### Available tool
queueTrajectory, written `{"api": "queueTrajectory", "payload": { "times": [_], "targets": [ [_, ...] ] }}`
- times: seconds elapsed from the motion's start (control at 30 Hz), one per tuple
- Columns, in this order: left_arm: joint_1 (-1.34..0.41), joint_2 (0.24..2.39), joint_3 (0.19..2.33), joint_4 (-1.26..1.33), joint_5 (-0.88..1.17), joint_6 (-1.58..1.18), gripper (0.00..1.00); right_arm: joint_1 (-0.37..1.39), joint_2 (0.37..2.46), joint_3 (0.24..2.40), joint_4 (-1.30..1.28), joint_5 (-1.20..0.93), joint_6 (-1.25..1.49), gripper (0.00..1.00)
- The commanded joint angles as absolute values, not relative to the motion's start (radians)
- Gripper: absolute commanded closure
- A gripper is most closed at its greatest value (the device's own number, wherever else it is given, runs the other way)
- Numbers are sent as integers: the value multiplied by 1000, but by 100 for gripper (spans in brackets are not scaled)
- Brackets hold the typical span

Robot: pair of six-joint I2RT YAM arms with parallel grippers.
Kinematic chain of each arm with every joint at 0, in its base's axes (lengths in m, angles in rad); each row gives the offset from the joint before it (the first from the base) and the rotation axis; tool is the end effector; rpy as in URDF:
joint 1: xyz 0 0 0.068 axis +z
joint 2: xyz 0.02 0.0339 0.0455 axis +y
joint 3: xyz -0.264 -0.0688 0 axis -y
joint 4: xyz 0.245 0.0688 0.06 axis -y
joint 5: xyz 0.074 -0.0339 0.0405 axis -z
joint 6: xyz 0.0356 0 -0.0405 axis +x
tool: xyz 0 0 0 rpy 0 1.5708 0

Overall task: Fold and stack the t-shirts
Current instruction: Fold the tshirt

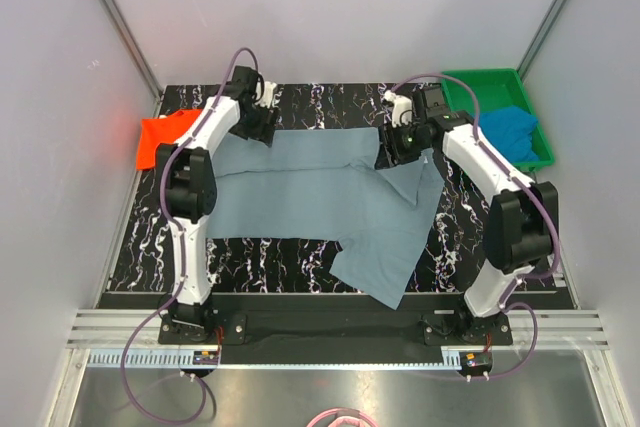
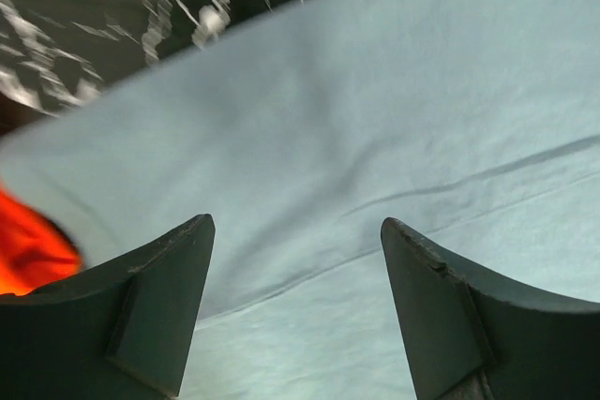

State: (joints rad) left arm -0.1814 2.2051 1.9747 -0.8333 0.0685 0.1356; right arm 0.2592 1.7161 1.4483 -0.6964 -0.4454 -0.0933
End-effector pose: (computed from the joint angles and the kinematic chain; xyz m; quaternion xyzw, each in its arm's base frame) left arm 0.4735 -0.0893 0.2329 0.1612 0.9540 -0.0389 0.2499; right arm 0.3545 0.1099 0.2806 -0.2281 0.9048 0.2342 0.2728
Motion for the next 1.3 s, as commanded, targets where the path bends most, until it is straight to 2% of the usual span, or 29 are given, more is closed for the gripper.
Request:
{"api": "queueTrajectory", "payload": {
  "times": [0.0, 0.17, 0.2, 0.3, 0.57, 0.87, 1.27],
  "targets": [
    [-175, 2207, 1982, -847, 146, 100, 22, 274, 1753, 1491, -690, -476, -132, 50],
    [-173, 2227, 1979, -868, 164, 80, 24, 316, 1853, 1548, -725, -382, -253, 55],
    [-173, 2227, 1973, -865, 166, 77, 24, 327, 1867, 1561, -730, -361, -274, 59],
    [-173, 2233, 1970, -859, 153, 75, 24, 337, 1911, 1585, -748, -368, -328, 61],
    [-172, 2305, 2043, -870, 106, 78, 24, 382, 1977, 1614, -776, -365, -354, 61],
    [-170, 2293, 2036, -868, 97, 66, 23, 383, 2023, 1591, -747, -233, -394, 61],
    [-170, 2293, 2022, -867, 103, 63, 23, 383, 2114, 1701, -706, -121, -414, 61]
  ]
}}
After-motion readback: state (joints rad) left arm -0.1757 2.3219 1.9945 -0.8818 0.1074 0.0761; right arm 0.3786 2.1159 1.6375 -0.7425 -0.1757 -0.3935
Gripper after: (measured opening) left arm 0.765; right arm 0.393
